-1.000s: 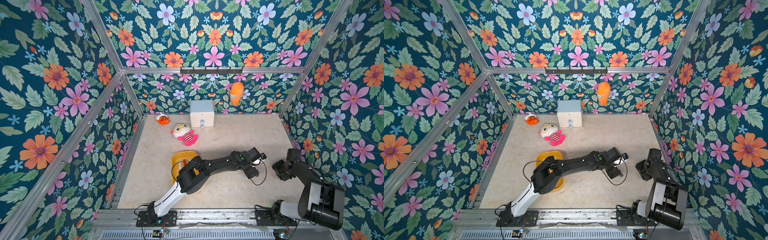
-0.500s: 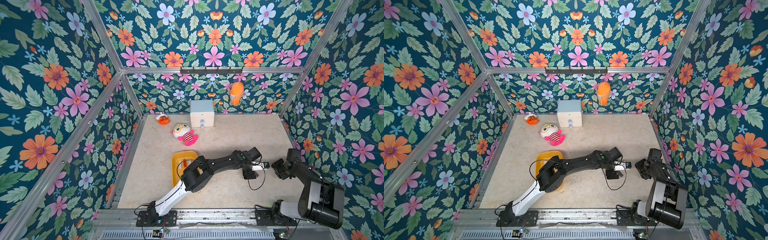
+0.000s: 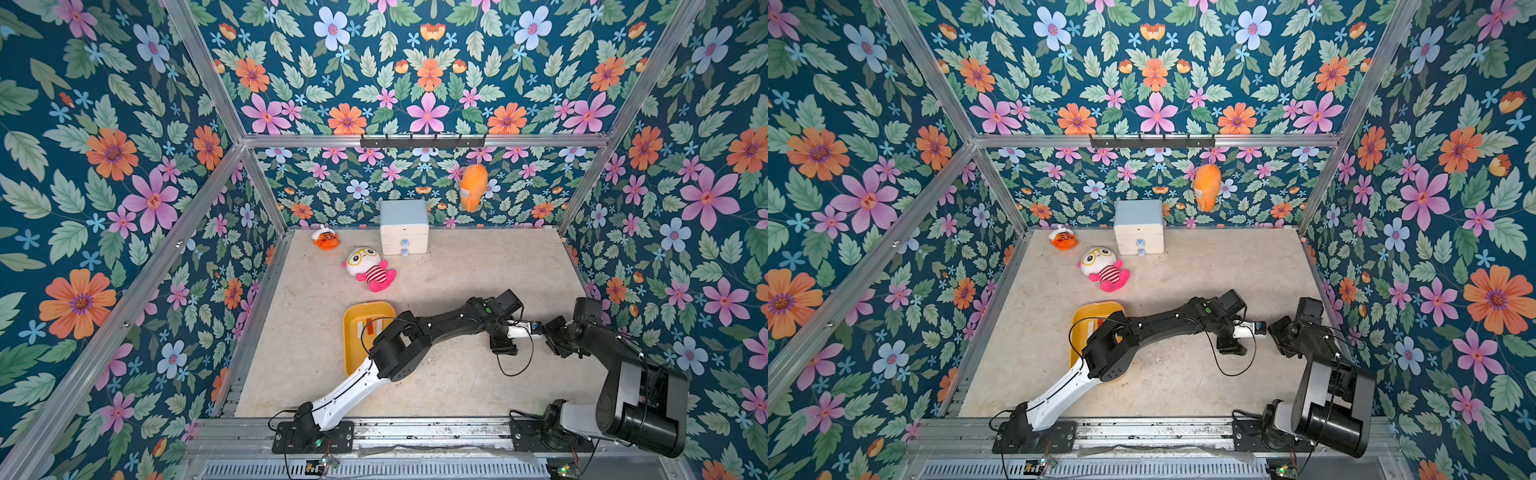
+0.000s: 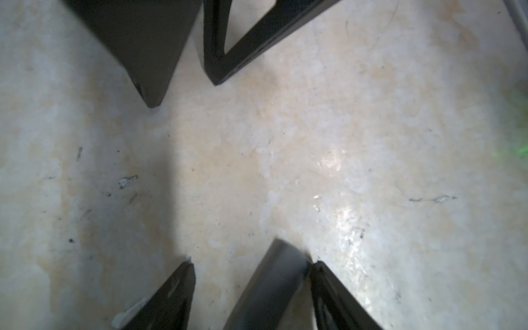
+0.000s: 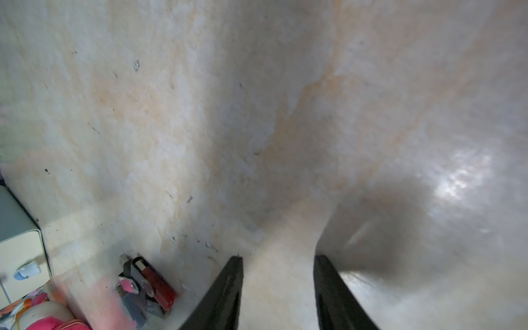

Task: Put the usb flash drive into the storage box
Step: Pick up the USB flash from the center of the board.

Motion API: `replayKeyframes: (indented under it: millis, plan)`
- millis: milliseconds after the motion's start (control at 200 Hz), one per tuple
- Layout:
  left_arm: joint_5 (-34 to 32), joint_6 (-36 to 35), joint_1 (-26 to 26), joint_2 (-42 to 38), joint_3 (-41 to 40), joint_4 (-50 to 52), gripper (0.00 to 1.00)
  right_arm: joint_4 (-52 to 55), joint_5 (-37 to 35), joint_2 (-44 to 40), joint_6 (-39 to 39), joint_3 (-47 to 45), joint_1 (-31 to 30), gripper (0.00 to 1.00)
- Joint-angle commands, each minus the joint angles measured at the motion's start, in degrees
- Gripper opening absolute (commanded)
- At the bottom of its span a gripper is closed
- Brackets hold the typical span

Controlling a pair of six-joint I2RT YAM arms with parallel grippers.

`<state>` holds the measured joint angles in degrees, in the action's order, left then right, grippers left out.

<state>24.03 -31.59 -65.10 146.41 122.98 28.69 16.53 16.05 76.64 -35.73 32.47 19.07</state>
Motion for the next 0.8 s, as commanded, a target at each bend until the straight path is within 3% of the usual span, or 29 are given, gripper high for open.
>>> replayKeyframes:
  millis: [0,215,360,795]
  plan:
    - [-0.9,0.5,-0.1,0.6,-2.5,9.8,0.61,1.3,1.3,0.3,-0.1,-0.3,-0.1,0.47]
    - [-3.4,3.8,0.0,-3.8,-11.5,8.2,0.49,0.1,2.5,1.0,-0.7,-0.6,-0.1,0.47]
    - [-3.8,6.8,0.0,-7.0,-16.4,6.0,0.46,-0.7,3.7,1.5,-1.0,-0.8,-0.1,0.46]
    - [-7.6,11.4,-1.2,-6.1,-14.6,2.8,0.31,-1.3,5.4,2.1,-1.2,-0.8,-0.1,0.46]
